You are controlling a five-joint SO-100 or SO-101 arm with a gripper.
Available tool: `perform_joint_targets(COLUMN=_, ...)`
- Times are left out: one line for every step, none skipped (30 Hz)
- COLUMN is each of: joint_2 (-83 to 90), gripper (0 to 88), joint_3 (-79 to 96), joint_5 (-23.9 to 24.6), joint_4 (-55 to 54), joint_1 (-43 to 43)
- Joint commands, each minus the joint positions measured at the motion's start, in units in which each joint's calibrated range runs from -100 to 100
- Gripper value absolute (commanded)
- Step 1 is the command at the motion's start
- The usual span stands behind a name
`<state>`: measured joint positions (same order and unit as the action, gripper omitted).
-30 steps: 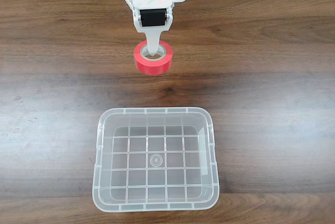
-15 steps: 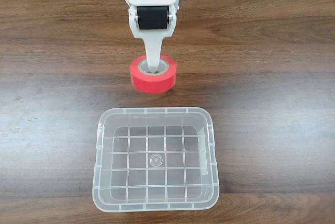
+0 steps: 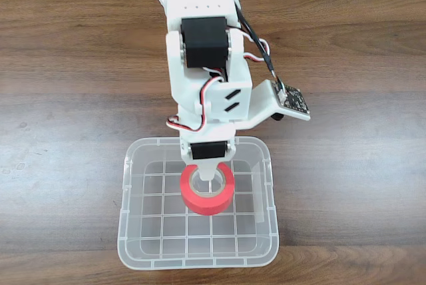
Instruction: Grab the tape and place it in the box.
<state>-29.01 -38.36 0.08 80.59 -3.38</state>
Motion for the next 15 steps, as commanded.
perform_joint_targets(joint_2=-4.1, gripper=1.3, joint_3=-13.6, joint_5=-0.2, joint_4=0.3, joint_1=-1.8)
perform_joint_targets(joint_2=-5.0, gripper=1.3, joint_3=-14.0, joint_5=-0.2, joint_4=0.3, joint_1=-2.1)
perform_joint_targets(joint_2=-5.7, gripper=1.3, joint_3=-14.2, joint_5=-0.2, joint_4=0.3, joint_1=-2.3)
perform_joint_targets(joint_2=-6.1, gripper=1.3, joint_3=-14.2, joint_5=-0.2, joint_4=0.1, joint_1=-2.4)
perform_joint_targets(joint_2=-6.6, gripper=1.3, joint_3=-14.2, joint_5=-0.2, joint_4=-0.1, joint_1=-2.4)
perform_joint_targets(joint_2=-7.1, gripper=1.4, joint_3=-14.2, joint_5=-0.2, joint_4=-0.3, joint_1=-2.4)
perform_joint_targets(joint_2=-7.5, gripper=1.4, joint_3=-14.2, joint_5=-0.2, joint_4=-0.4, joint_1=-2.4)
perform_joint_targets(joint_2=-7.8, gripper=1.6, joint_3=-14.2, joint_5=-0.2, joint_4=-0.4, joint_1=-2.5)
perform_joint_targets(joint_2=-8.2, gripper=2.5, joint_3=-14.2, joint_5=-0.2, joint_4=-0.3, joint_1=-2.4)
perform_joint_targets(joint_2=-8.5, gripper=4.5, joint_3=-14.2, joint_5=-0.2, joint_4=-0.1, joint_1=-2.3)
perform_joint_targets(joint_2=-8.7, gripper=7.1, joint_3=-14.2, joint_5=-0.2, joint_4=0.1, joint_1=-2.1)
perform_joint_targets(joint_2=-8.9, gripper=10.2, joint_3=-14.2, joint_5=-0.2, joint_4=0.2, joint_1=-2.0)
perform_joint_targets(joint_2=-9.0, gripper=12.6, joint_3=-14.2, joint_5=-0.2, joint_4=0.2, joint_1=-1.8)
perform_joint_targets(joint_2=-9.0, gripper=13.9, joint_3=-14.2, joint_5=-0.2, joint_4=0.2, joint_1=-1.7)
perform_joint_targets(joint_2=-9.0, gripper=14.4, joint_3=-14.2, joint_5=-0.2, joint_4=0.2, joint_1=-1.7)
